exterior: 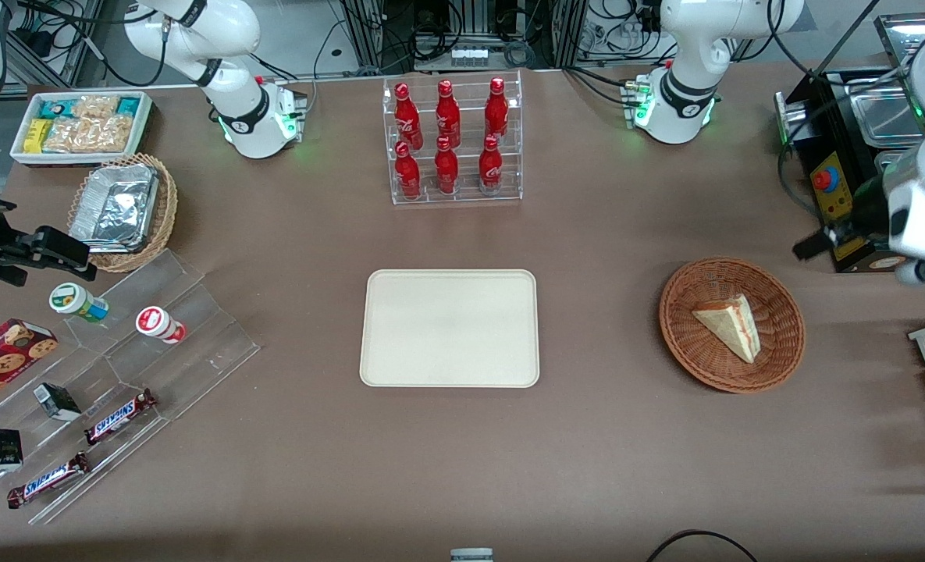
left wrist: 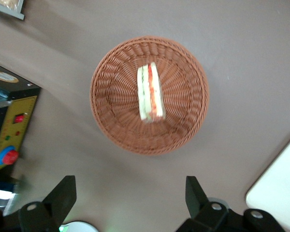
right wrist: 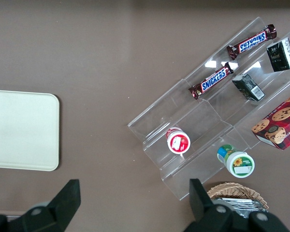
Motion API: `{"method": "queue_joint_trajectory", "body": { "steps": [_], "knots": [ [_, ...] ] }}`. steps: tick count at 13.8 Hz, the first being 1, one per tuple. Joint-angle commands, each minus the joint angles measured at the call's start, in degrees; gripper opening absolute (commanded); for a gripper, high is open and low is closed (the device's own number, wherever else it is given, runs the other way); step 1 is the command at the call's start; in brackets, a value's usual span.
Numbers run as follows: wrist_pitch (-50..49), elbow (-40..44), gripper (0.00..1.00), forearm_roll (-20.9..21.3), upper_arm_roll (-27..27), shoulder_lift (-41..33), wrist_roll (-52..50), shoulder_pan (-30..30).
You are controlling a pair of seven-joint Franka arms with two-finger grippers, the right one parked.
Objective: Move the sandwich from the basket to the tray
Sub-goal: 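Lower the open left gripper over the wrapped sandwich in the basket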
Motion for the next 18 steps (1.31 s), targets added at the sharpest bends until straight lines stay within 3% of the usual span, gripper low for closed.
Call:
{"method": "queue_joint_trajectory", "body": {
  "steps": [1,6,10,18],
  "knots": [
    [7.4,-4.8,1.0,0.3,-0.1,1.2,-7.8,0.0],
    [16.7,-10.0,1.0,0.1,0.1,7.1,-16.6,-0.1],
    [27.5,-17.9,1.0,0.1,0.1,7.7,-19.8,-0.4],
    [39.9,-25.9,1.0,0.2,0.3,9.8,-20.1,0.4]
  ]
}}
